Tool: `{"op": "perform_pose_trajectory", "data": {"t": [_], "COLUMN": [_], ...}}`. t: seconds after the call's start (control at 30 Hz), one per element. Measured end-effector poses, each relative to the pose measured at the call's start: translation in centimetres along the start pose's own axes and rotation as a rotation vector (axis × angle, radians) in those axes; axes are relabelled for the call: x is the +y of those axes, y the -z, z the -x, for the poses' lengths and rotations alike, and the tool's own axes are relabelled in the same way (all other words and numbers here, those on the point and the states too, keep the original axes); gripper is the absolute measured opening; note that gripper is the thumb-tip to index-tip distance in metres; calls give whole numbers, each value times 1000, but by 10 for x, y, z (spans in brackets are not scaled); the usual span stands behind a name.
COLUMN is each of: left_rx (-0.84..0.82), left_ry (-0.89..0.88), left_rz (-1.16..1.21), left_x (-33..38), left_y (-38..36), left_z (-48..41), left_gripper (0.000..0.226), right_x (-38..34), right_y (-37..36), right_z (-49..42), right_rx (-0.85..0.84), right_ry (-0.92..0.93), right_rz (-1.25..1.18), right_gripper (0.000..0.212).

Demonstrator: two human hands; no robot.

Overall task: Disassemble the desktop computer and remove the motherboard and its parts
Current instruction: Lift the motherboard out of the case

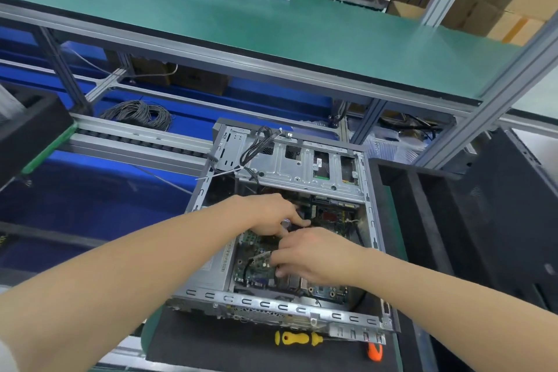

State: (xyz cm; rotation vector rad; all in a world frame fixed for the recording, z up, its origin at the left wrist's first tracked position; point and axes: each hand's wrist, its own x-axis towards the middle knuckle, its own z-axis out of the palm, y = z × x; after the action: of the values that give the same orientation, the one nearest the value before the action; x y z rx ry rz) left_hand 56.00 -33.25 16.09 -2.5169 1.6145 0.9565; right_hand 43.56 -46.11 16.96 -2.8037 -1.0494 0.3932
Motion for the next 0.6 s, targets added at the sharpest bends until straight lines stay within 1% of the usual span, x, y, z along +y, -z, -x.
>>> {"op": "perform_pose_trajectory", "data": {"t": [0.03,0.1,0.13,0.2,0.27,0.3,0.33,0.4,0.47,0.5,0.53,0.6], "left_rx": [-14,25,36,-37,-125,-130,-91,83,242,293,332,368], "left_ry": [-20,-66,-76,-79,-50,-21,17,100,134,140,149,179], "left_rz": [49,188,258,301,214,163,111,-24,-104,-141,-201,-362], "left_x": [2,7,9,12,14,16,18,21,21,19,18,17], "left_y": [5,16,22,25,16,7,-4,-24,-36,-40,-42,-42], "left_z": [6,22,31,48,58,60,60,60,59,59,59,63], "left_gripper": [48,46,52,67,71,70,68,58,50,49,48,49], "right_x": [1,3,3,2,-3,-6,-9,-13,-14,-13,-11,-6], "right_y": [0,-3,-5,-11,-18,-21,-24,-28,-29,-28,-27,-22], "right_z": [6,14,15,15,8,5,1,-3,-6,-7,-8,-9], "right_rx": [1,43,80,144,218,258,291,316,318,335,363,422], "right_ry": [-66,-179,-234,-336,-405,-420,-427,-451,-451,-445,-454,-512], "right_rz": [-117,-345,-439,-600,-777,-885,-993,-1140,-1160,-1107,-1004,-692], "right_gripper": [23,20,17,15,15,17,19,23,25,23,20,18]}}
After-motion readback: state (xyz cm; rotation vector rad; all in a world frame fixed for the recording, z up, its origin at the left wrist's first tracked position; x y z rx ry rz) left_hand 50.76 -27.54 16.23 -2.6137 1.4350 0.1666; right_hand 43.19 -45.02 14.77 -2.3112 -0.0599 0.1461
